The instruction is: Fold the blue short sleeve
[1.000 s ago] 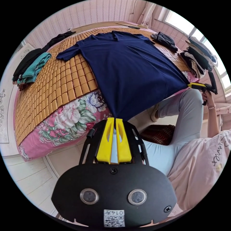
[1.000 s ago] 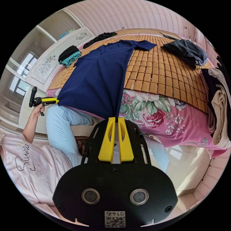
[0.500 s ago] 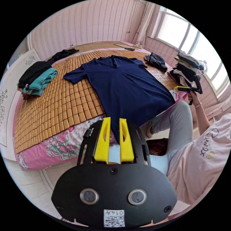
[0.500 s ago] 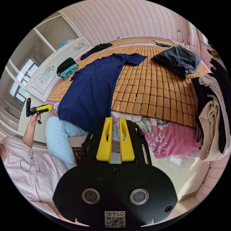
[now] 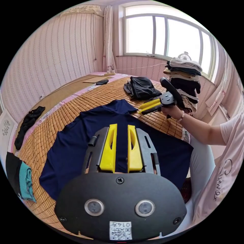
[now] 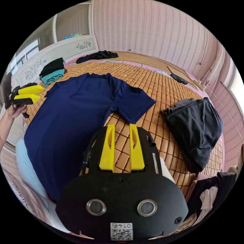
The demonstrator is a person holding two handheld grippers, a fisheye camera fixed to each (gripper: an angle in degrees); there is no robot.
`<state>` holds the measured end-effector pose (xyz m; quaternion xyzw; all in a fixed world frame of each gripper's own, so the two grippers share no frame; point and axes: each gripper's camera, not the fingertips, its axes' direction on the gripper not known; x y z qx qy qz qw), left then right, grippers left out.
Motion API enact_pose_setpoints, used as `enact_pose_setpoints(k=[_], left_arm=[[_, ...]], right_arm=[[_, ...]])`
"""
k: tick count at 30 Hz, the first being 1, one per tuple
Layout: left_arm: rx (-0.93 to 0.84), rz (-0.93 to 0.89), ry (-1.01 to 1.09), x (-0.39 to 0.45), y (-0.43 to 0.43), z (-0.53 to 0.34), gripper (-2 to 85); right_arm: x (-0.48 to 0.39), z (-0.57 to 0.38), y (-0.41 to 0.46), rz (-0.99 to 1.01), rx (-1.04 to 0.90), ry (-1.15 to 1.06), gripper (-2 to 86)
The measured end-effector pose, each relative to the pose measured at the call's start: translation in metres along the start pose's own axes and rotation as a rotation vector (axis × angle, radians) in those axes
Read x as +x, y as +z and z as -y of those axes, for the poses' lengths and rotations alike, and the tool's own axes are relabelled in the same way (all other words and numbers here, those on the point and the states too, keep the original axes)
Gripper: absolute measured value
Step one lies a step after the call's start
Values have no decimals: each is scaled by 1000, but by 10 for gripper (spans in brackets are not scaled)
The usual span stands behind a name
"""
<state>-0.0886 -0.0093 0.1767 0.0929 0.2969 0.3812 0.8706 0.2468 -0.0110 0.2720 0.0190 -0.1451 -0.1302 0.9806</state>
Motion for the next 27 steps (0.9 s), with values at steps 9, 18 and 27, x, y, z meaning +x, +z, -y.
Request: enact_pose_setpoints(k=[9,18,27], left_arm=[[-60,-132,-32,-11,178,149,68],[-251,76,38,0,292,206,66],[-179,62,29,-14,301,212,-6]], right_arm=[[13,3,22,-25,-12,47,5],[38,-6,25,58,44,112,-9],[58,-12,35,105,60,149,-8]])
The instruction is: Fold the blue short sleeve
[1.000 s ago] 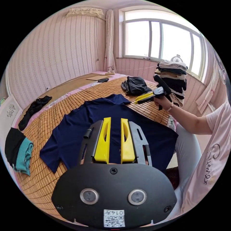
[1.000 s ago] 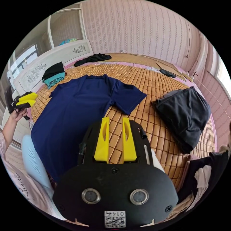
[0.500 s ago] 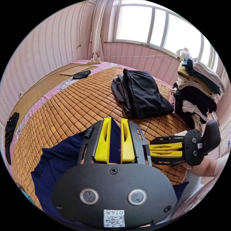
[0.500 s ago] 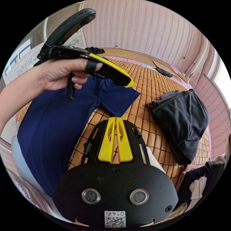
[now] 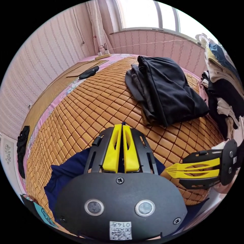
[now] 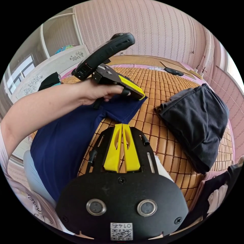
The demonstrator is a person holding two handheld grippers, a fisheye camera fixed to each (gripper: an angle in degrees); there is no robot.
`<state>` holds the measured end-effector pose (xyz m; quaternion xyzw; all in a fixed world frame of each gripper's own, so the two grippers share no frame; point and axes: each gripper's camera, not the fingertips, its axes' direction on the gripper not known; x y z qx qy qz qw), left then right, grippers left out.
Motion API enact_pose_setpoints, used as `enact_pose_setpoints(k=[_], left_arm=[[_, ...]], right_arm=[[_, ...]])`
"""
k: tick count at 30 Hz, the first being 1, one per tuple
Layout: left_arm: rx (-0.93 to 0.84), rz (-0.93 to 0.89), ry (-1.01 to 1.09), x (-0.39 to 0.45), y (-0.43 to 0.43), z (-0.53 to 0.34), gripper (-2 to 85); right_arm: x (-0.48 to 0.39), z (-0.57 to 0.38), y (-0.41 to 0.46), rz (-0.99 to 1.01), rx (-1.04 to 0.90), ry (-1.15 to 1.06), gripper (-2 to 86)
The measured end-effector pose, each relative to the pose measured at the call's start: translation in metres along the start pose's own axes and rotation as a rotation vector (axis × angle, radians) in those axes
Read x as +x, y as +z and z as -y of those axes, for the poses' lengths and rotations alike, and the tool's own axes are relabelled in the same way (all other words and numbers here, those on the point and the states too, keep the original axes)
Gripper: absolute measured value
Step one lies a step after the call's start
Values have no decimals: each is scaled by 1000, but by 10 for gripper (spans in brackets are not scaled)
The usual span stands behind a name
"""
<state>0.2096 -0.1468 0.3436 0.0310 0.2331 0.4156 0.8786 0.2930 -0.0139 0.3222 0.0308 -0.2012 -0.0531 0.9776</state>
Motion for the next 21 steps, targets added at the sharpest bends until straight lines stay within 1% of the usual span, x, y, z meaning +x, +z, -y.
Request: enact_pose_setpoints(k=[3,5,7,10,12,16,18,21], left_arm=[[86,-18,-19,-16,-29,-15,-7],[143,-11,-44,-31,-57,-42,-8],[184,-18,-79,-43,-76,-70,-8],[210,52,-151,-62,-95,-123,-9],[204,86,-197,-75,-96,-149,-9],[147,41,-290,-100,-81,-185,-7],[98,53,-317,-110,-75,-192,-5],[93,64,-337,-124,-75,-197,-6]], right_arm=[[-7,-3,-4,-36,63,-31,-7],[-13,-5,-8,-48,116,-60,-6],[-23,-8,-15,1,185,-138,-6],[-38,-8,-20,75,238,-245,-6],[-44,-6,-13,151,207,-309,-6],[-41,-2,9,314,145,-322,-5],[-38,0,14,354,130,-325,-4],[-35,4,23,319,101,-315,-2]])
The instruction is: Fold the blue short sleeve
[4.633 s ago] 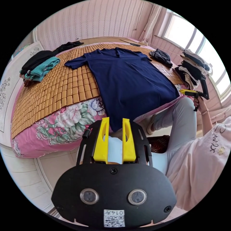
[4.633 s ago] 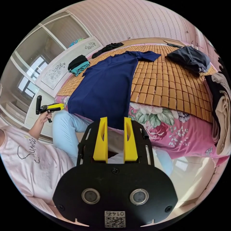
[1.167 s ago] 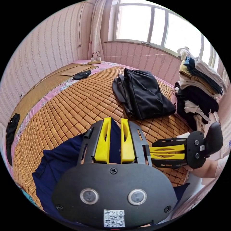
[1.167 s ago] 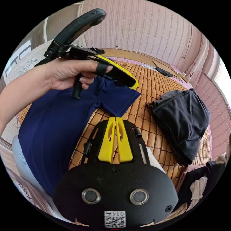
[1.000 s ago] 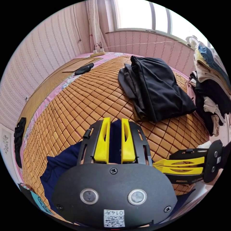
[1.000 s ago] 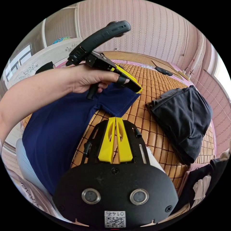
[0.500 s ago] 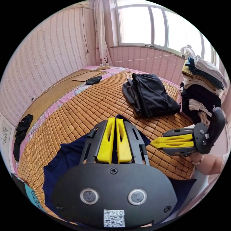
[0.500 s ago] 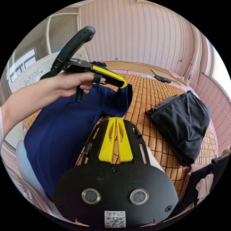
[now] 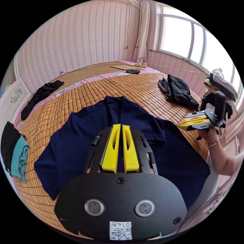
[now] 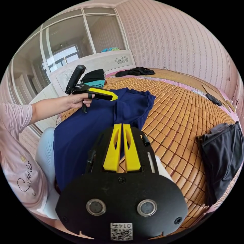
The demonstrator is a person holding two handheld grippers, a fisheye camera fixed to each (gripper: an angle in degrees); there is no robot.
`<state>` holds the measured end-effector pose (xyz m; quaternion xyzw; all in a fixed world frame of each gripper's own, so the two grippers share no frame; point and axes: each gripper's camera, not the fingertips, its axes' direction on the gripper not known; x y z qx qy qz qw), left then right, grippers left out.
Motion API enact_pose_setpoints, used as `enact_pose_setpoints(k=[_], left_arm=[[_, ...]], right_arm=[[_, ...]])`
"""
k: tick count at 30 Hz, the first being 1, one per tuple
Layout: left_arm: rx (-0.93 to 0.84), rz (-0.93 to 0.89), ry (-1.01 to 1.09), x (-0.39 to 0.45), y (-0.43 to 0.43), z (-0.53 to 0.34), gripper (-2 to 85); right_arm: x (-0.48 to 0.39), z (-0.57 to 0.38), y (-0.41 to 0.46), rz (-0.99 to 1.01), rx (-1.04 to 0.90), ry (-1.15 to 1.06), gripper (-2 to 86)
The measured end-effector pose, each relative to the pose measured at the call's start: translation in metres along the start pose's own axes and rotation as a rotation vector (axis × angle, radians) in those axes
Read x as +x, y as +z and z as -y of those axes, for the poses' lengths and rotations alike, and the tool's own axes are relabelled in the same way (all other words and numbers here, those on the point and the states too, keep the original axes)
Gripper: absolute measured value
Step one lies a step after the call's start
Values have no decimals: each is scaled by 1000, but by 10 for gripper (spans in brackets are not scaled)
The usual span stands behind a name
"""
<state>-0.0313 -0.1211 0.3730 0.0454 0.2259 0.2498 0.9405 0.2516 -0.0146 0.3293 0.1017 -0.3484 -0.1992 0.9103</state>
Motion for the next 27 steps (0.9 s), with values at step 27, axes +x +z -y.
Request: enact_pose_setpoints(k=[27], left_arm=[[-131,-164,36,-37,154,143,-4]], right_arm=[[82,55,84,1,-235,-39,18]])
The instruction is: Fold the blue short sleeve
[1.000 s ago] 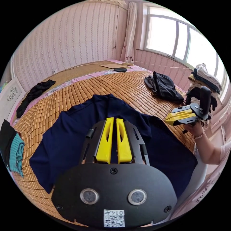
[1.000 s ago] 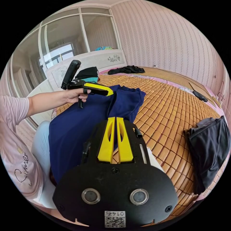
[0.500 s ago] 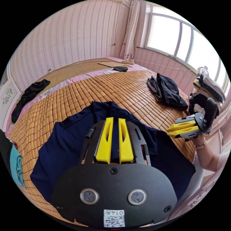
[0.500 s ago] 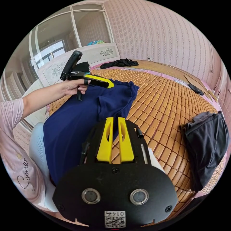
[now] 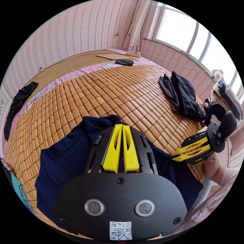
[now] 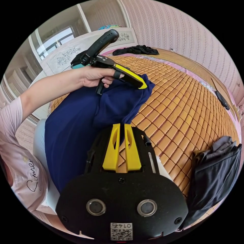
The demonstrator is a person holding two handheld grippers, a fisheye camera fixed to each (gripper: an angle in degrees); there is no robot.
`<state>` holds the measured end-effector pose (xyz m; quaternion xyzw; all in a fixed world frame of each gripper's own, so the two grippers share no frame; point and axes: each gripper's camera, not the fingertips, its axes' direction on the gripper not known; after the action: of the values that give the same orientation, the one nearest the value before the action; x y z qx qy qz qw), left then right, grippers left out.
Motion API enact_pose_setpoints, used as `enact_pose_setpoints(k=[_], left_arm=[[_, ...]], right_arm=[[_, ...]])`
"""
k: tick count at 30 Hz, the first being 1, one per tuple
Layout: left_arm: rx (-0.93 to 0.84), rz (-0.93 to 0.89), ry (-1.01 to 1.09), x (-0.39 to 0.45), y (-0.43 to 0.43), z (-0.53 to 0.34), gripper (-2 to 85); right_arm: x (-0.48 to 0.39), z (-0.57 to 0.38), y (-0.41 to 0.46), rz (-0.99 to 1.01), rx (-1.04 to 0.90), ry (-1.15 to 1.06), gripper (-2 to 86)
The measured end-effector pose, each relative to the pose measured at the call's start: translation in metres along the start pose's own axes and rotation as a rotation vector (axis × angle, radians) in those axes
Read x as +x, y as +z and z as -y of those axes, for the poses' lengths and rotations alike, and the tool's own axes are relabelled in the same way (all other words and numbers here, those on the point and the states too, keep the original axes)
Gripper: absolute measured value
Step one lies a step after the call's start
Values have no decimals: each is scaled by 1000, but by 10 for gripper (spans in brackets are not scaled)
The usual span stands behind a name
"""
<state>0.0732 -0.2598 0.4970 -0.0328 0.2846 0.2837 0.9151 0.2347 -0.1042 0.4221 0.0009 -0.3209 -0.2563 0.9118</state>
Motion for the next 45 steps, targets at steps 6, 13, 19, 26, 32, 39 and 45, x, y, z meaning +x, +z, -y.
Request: enact_pose_setpoints(k=[6,13,19,26,32,39,45], left_arm=[[35,-6,-4,2,0,17,-7],[-27,131,43,2,-5,16,46],[-114,65,13,-5,17,18,47],[-59,0,13,-5,12,28,-5],[-18,-18,38,10,13,48,-7],[-102,60,4,22,34,56,12],[-3,280,22,33,-22,43,45]], right_arm=[[12,-10,-6,13,22,28,9],[5,-14,-23,7,135,-55,57],[-9,-6,-2,-12,68,-117,67],[2,-2,10,-35,-10,-38,68],[9,-6,3,-21,9,-6,32],[16,-9,-1,-60,-16,26,15],[1,-9,-15,-85,95,-17,36]])
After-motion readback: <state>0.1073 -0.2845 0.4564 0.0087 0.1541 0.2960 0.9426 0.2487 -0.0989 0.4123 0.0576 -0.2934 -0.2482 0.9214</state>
